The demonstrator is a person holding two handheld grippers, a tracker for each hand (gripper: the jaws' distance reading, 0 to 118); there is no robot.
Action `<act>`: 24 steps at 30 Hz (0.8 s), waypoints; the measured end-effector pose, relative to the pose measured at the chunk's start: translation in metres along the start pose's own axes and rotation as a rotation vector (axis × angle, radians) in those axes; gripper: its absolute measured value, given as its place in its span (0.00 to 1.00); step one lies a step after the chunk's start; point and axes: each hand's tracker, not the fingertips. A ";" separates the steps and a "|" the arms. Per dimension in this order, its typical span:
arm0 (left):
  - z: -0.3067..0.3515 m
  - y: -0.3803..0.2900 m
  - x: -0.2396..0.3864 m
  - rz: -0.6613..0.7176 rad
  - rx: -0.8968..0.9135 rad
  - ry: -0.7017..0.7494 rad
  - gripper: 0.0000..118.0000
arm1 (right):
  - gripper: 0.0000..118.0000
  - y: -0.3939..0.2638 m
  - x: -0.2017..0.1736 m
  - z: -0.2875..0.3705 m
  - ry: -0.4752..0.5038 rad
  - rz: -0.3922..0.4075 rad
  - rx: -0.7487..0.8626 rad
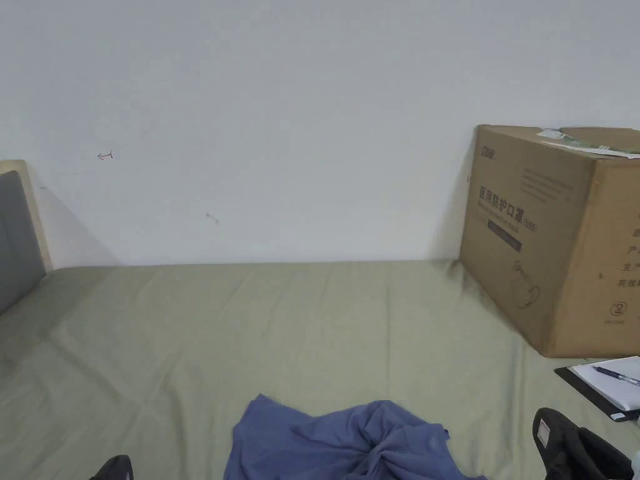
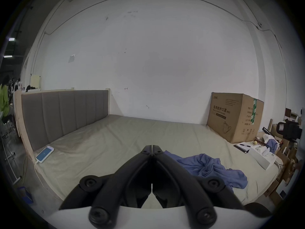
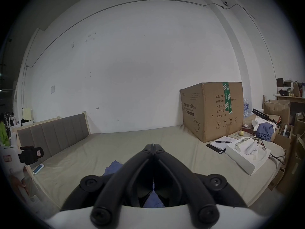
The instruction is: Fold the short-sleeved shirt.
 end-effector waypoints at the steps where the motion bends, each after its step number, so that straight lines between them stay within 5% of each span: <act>1: 0.000 0.002 0.002 -0.002 0.008 -0.002 0.00 | 0.00 0.001 0.001 -0.001 -0.002 0.000 -0.002; 6: -0.064 0.069 0.018 -0.044 -0.006 -0.052 0.00 | 0.00 0.007 0.004 -0.014 0.029 -0.005 -0.038; 11: -0.230 0.130 0.038 -0.011 -0.501 -0.281 0.00 | 0.00 0.004 0.008 -0.044 0.080 0.004 -0.149; 14: -0.328 0.103 0.051 0.027 -0.869 -0.313 0.00 | 0.00 -0.010 0.014 -0.065 0.127 -0.034 -0.215; 20: -0.437 -0.002 0.069 -0.085 -1.116 -0.212 0.00 | 0.00 -0.045 0.027 -0.112 0.166 -0.078 -0.355; 21: -0.450 -0.017 0.069 -0.086 -1.120 -0.190 0.06 | 0.00 -0.051 0.030 -0.120 0.172 -0.087 -0.381; 23: -0.473 -0.041 0.068 -0.085 -1.111 -0.201 0.75 | 0.00 -0.062 0.036 -0.132 0.189 -0.089 -0.410; 24: -0.477 -0.050 0.069 -0.090 -1.113 -0.221 0.99 | 0.00 -0.067 0.037 -0.138 0.194 -0.085 -0.424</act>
